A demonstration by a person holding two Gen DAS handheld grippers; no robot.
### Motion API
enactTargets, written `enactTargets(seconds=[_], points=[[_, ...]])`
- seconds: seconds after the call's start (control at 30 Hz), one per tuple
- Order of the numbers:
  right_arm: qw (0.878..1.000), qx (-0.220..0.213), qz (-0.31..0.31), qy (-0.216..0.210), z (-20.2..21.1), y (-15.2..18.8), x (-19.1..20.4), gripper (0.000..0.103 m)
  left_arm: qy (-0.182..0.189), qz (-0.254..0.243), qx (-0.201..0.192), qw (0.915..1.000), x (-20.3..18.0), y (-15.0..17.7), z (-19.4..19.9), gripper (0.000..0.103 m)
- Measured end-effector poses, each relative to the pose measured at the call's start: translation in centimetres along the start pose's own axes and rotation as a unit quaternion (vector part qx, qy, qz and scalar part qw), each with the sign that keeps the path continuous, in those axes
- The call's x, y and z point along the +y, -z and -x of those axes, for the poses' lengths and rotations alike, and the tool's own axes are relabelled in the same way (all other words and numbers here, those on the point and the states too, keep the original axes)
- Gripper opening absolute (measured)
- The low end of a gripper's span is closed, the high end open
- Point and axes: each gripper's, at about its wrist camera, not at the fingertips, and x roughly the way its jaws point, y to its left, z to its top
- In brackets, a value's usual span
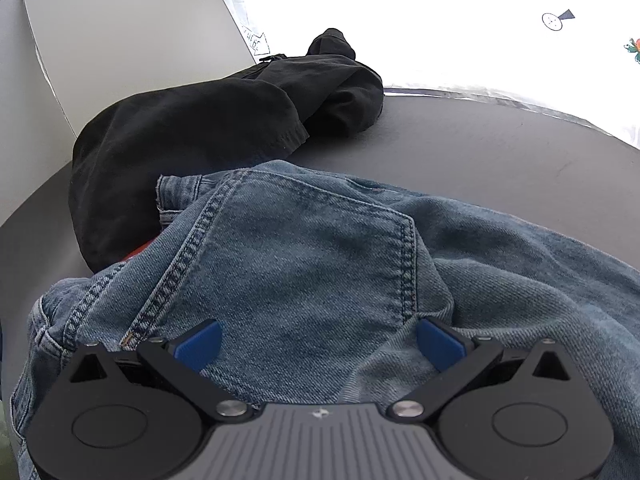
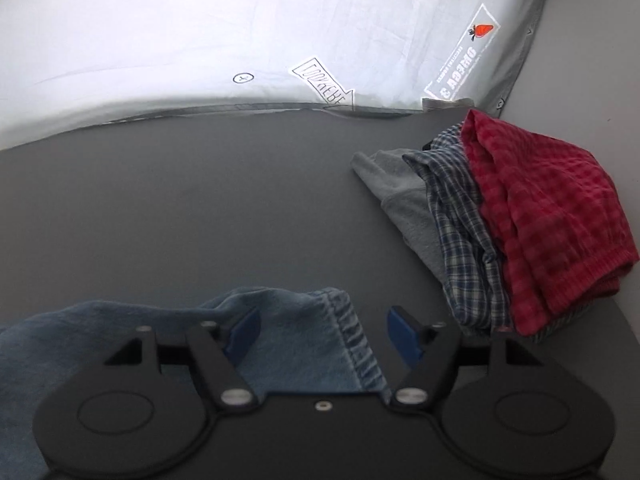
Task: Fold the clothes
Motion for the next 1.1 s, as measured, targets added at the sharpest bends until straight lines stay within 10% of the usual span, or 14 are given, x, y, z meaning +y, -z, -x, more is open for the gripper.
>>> enactTargets(seconds=[0.07,0.1,0.13,0.17,0.5,0.63,0.73,0.9,1.1], points=[[0.999,0.029,-0.016,-0.017,-2.3,-0.3,-0.7,0.069,-0.012,-0.015,-0.005,0.9998,-0.5,0.0,0.1,0.103],[0.998,0.039,-0.041,-0.042,-3.0,-0.4,-1.3,0.055,-0.018,-0.021,-0.007,0.9996,-0.7,0.0,0.2,0.103],[0.994,0.045,-0.068,-0.074,-3.1,-0.9,-2.0,0.012,-0.022,-0.025,-0.007,0.9994,-0.9,0.0,0.3,0.103],[0.988,0.051,-0.094,-0.107,-3.1,-1.4,-2.6,0.006,-0.026,-0.026,-0.007,0.9993,-1.0,0.0,0.3,0.103],[0.987,-0.034,-0.111,-0.108,-6.6,-11.7,-0.9,0.006,-0.033,-0.027,0.004,0.9991,-1.1,-0.5,0.3,0.103],[0.992,-0.012,-0.11,-0.066,-9.6,-12.9,1.8,0.028,-0.035,-0.03,-0.001,0.9989,-1.1,-0.4,0.4,0.103],[0.985,-0.057,-0.156,-0.04,-6.5,-11.1,0.6,0.051,-0.032,-0.015,0.001,0.9994,-0.8,-0.3,0.4,0.103],[0.968,-0.036,-0.247,0.007,-1.0,-4.1,-3.7,0.055,-0.033,0.027,0.003,0.9991,-0.5,-0.1,0.3,0.103],[0.956,0.019,-0.292,-0.036,-2.0,1.2,-4.4,0.061,-0.045,0.014,-0.004,0.9989,-1.1,0.1,0.5,0.103]])
